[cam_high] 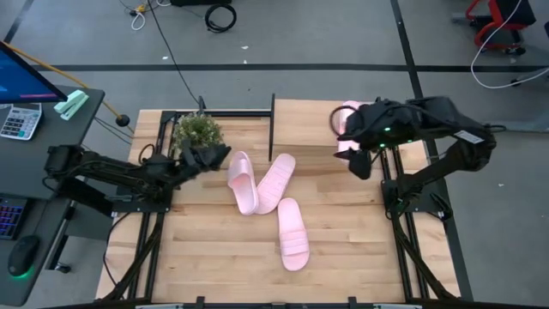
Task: Pick and place slides into the shelf
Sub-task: Put the top left pink slide on the shelf
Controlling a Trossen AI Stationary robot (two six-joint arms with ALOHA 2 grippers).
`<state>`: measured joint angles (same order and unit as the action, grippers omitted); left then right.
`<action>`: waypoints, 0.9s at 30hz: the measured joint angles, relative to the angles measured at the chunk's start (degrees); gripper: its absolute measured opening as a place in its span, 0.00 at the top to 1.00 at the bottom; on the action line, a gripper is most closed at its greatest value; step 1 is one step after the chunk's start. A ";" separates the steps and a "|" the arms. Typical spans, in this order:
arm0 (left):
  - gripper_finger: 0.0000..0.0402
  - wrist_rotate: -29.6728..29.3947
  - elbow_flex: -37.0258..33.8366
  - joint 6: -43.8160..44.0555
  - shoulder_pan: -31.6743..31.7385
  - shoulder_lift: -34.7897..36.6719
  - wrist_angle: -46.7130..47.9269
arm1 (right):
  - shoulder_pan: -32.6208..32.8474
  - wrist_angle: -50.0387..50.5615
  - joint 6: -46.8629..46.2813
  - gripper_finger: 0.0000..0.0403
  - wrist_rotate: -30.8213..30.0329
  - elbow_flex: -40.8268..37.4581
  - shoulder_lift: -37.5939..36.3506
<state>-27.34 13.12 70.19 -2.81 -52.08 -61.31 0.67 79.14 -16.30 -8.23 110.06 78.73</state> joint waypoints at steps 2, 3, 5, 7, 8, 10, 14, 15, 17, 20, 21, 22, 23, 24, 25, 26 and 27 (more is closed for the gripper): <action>0.41 1.01 -0.18 0.45 0.00 0.22 0.89 | 0.00 -0.86 -0.66 0.40 0.87 0.00 1.55; 0.41 1.59 -0.18 0.91 0.00 0.20 1.36 | 0.04 -1.25 -1.00 0.40 1.19 0.00 2.30; 0.40 3.38 -0.19 0.96 0.00 0.14 1.41 | 0.49 -1.71 -1.68 0.40 1.34 0.00 3.83; 0.41 5.37 -0.17 0.76 0.00 0.14 1.84 | 1.01 -2.34 -1.82 0.40 1.37 0.00 5.24; 0.41 6.33 -0.19 0.66 0.00 0.14 2.46 | 1.36 -2.93 -2.07 0.40 1.39 0.00 5.97; 0.42 7.46 -0.17 0.72 0.00 0.12 3.08 | 2.03 -4.74 -2.90 0.40 1.41 0.00 7.35; 0.42 9.19 -0.17 -0.30 0.00 0.12 3.45 | 3.21 -9.80 -3.17 0.40 1.51 0.00 10.51; 0.42 9.42 -0.17 -0.54 0.00 0.14 3.34 | 3.43 -11.15 -3.16 0.40 1.55 0.00 11.38; 0.42 9.60 -0.17 -0.83 0.00 0.14 3.41 | 3.68 -13.32 -2.95 0.40 1.58 0.00 13.12; 0.42 9.62 -0.17 -0.87 -0.05 0.14 3.44 | 3.67 -16.11 -2.18 0.40 2.63 0.00 15.45; 0.42 9.65 -0.17 -0.86 -0.04 0.14 3.52 | 3.67 -16.97 -1.99 0.40 3.16 0.00 16.14; 0.41 9.81 -0.17 -0.72 -0.04 0.14 3.74 | 3.67 -17.66 -1.65 0.40 3.61 0.00 16.90; 0.41 9.90 -0.17 -0.17 -0.04 0.13 3.87 | 3.63 -18.62 -1.45 0.40 4.03 0.00 17.53; 0.41 9.95 -0.17 0.48 -0.04 0.12 3.88 | 3.63 -19.59 -1.18 0.40 4.10 0.00 18.16; 0.42 10.00 -0.17 1.12 -0.09 0.12 3.82 | 3.64 -20.49 -0.68 0.40 4.11 0.00 18.85; 0.42 10.02 -0.17 1.14 -0.21 0.12 3.82 | 3.65 -21.31 -0.18 0.40 4.11 0.00 19.38; 0.42 9.96 -0.17 1.06 -0.57 0.13 3.84 | 3.65 -22.16 0.28 0.40 4.10 0.00 19.96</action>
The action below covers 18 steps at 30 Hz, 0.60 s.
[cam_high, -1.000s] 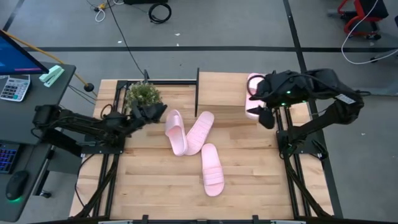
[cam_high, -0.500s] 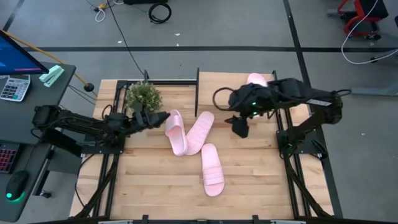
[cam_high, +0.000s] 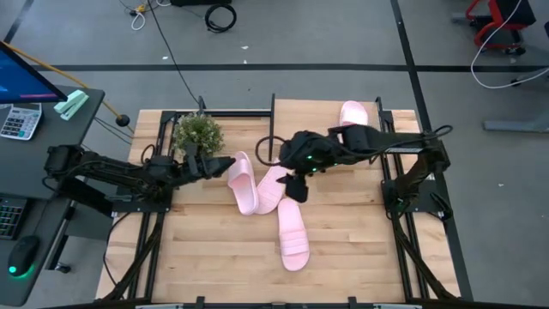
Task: Pick and place slides into the shelf
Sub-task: Put the top left pink slide on the shelf
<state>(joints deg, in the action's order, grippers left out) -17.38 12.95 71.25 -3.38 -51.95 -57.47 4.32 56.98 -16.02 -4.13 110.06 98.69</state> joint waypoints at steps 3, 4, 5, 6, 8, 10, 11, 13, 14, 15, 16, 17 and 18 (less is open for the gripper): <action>0.43 -0.13 0.02 -0.40 -1.29 1.00 0.06 | 0.00 -1.80 1.03 0.40 0.00 0.00 1.73; 0.43 -0.62 0.02 -0.39 -1.94 1.44 0.61 | 0.00 -2.08 1.17 0.40 -0.01 0.00 2.18; 0.43 -1.80 0.02 -0.40 -2.69 2.09 1.58 | -0.02 -2.43 1.42 0.40 -0.01 0.00 2.65; 0.43 -2.83 0.02 -0.43 -3.37 2.95 3.00 | -0.02 -2.74 1.67 0.40 -0.03 0.00 3.07; 0.42 -4.89 0.04 0.03 -4.53 5.15 6.66 | -0.07 -2.79 2.27 0.40 -0.03 0.00 3.74; 0.43 -5.71 0.04 0.09 -5.46 7.78 11.33 | -0.07 -3.33 2.66 0.40 -0.01 0.00 4.40; 0.43 -5.83 0.04 -0.35 -5.83 9.23 12.93 | -0.10 -3.94 2.79 0.40 -0.01 0.00 4.71; 0.43 -5.98 0.04 -1.60 -6.61 12.32 15.59 | -0.20 -4.80 3.42 0.40 -0.01 0.00 5.21; 0.43 -6.28 0.04 -2.35 -6.95 13.79 16.44 | -0.28 -5.81 3.84 0.40 -0.03 0.00 5.67; 0.43 -6.86 0.04 -2.97 -7.26 15.33 17.40 | -0.48 -6.98 4.14 0.40 0.01 0.00 5.85; 0.43 -7.49 0.04 -3.41 -7.51 16.95 18.97 | -0.62 -7.50 4.35 0.40 0.34 0.00 6.12; 0.43 -8.13 0.04 -3.78 -7.77 18.50 20.41 | -0.89 -7.85 4.58 0.40 1.05 0.00 6.62; 0.43 -8.91 0.06 -4.12 -8.06 20.02 22.08 | -1.17 -8.84 4.64 0.40 1.88 0.00 6.90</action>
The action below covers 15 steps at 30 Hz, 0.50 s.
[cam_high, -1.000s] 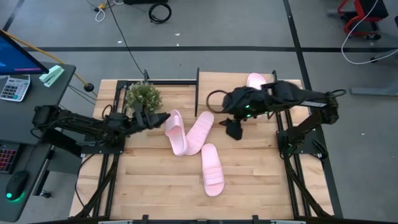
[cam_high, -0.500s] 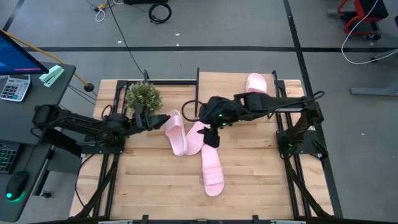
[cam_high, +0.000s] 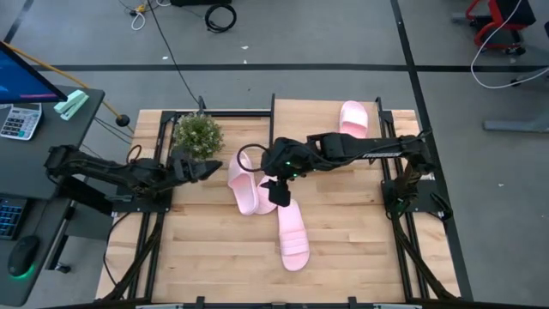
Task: Pick and place slides into the shelf
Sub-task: Put the top left pink slide on the shelf
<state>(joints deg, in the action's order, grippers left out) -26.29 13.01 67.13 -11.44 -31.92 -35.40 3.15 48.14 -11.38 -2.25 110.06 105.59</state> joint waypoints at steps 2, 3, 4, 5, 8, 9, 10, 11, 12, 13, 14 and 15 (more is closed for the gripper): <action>0.43 -0.73 -0.03 -0.57 -0.65 2.92 3.13 | -0.50 -1.37 0.04 0.40 0.79 0.00 0.92; 0.43 -0.73 -0.01 -0.70 -0.94 4.03 4.16 | -0.61 -1.95 0.08 0.40 0.92 0.00 1.30; 0.43 -0.83 -0.01 -0.76 -1.20 5.34 5.40 | -0.80 -2.37 0.47 0.40 1.11 0.00 1.84; 0.43 -1.08 -0.01 -0.78 -1.46 6.24 6.04 | -0.88 -3.14 1.12 0.40 1.13 0.00 2.59; 0.43 -2.15 -0.01 -2.02 -2.25 8.11 7.29 | -0.80 -5.96 2.87 0.40 1.43 0.00 5.00; 0.43 -2.21 -0.01 -2.99 -2.42 8.50 7.30 | -0.78 -7.10 3.68 0.40 1.58 0.00 6.00; 0.43 -2.22 -0.01 -3.26 -2.63 8.91 7.66 | -0.76 -8.09 4.31 0.40 1.34 0.00 7.11; 0.43 -2.25 -0.01 -3.32 -2.74 9.25 8.15 | -0.73 -8.73 4.88 0.40 0.60 0.00 8.07; 0.42 -2.25 -0.01 -3.29 -2.89 9.26 8.40 | -0.71 -8.92 5.40 0.40 -0.42 0.00 9.08; 0.42 -2.25 -0.01 -3.29 -3.13 9.20 8.70 | -0.75 -9.24 5.94 0.40 -1.70 0.00 10.12; 0.42 -2.27 -0.01 -3.29 -3.43 9.20 8.87 | -0.90 -9.68 6.57 0.40 -2.99 0.00 10.97; 0.42 -2.25 -0.01 -3.27 -3.77 9.18 8.87 | -1.11 -9.73 7.15 0.40 -4.31 0.00 11.86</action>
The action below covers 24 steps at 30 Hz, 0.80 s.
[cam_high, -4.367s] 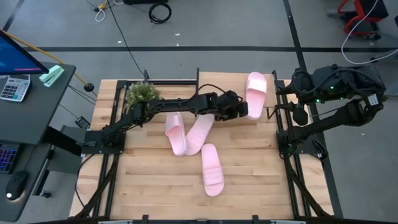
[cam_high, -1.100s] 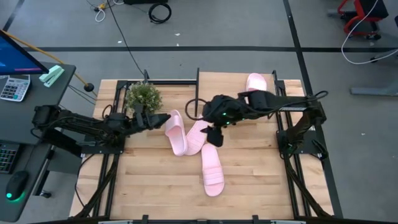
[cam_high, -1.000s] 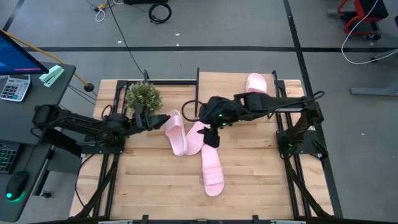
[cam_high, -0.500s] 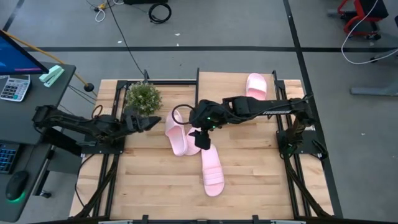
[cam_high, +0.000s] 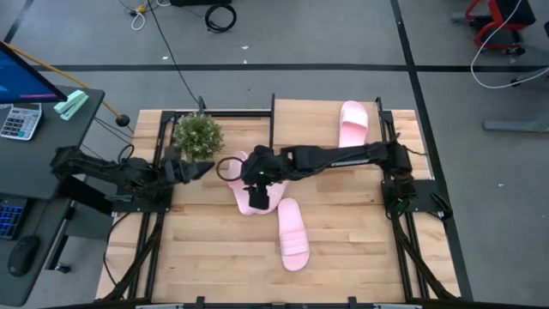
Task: Pick and place slides into the shelf
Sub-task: Put the top left pink slide on the shelf
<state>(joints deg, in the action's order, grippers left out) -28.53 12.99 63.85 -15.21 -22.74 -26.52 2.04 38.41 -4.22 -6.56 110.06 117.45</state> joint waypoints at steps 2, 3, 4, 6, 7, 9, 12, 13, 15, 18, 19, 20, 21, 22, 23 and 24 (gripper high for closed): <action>0.42 -0.35 0.00 0.19 -0.69 0.00 1.26 | -0.38 -0.25 0.78 0.40 -1.79 0.00 1.55; 0.42 -0.81 0.00 0.49 -1.08 0.00 2.01 | -0.60 -0.74 1.06 0.40 -2.57 0.00 2.35; 0.42 -1.31 0.00 1.27 -1.45 0.00 2.96 | -0.88 -1.36 1.41 0.40 -3.20 0.00 3.02; 0.42 -1.74 0.00 1.69 -2.17 0.00 3.95 | -1.40 -2.18 1.81 0.40 -3.49 0.00 4.25; 0.42 -1.77 0.00 1.76 -2.54 0.00 4.37 | -1.70 -2.55 1.82 0.40 -3.47 0.00 4.72; 0.42 -2.21 0.00 1.83 -3.23 0.02 4.58 | -2.16 -2.60 1.85 0.40 -3.49 0.00 5.72; 0.42 -3.26 0.00 1.86 -4.22 0.02 4.57 | -2.64 -3.13 1.88 0.40 -3.53 0.00 7.03; 0.42 -3.58 0.00 1.82 -4.53 0.02 4.57 | -2.79 -3.62 1.98 0.40 -3.51 0.00 7.48; 0.42 -3.91 0.00 1.57 -5.15 0.02 4.50 | -2.94 -4.71 2.01 0.40 -3.54 0.00 8.24; 0.42 -4.81 0.00 1.51 -6.16 0.02 4.37 | -2.94 -4.75 1.97 0.40 -6.34 0.00 9.41; 0.43 -5.15 0.00 1.49 -6.47 0.02 4.37 | -2.94 -4.64 2.09 0.40 -7.92 0.00 9.65; 0.42 -5.58 0.00 1.49 -6.75 0.02 4.37 | -2.94 -4.59 2.53 0.40 -9.50 0.00 9.75; 0.42 -5.97 0.00 1.46 -7.05 0.00 4.37 | -2.94 -4.77 3.00 0.40 -11.10 0.00 9.75; 0.42 -6.30 0.00 1.46 -7.33 0.02 4.33 | -2.95 -5.20 3.38 0.40 -12.01 0.00 9.70; 0.42 -6.62 0.00 1.46 -7.59 0.02 4.25 | -3.14 -5.61 3.95 0.40 -12.07 0.00 9.64; 0.43 -7.01 0.00 1.46 -7.78 0.02 4.24 | -3.31 -5.77 4.32 0.40 -11.78 0.00 9.64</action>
<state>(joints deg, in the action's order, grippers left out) -35.54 12.99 65.32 -22.99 -22.72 -22.28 -1.27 32.64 0.10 -18.34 110.06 127.09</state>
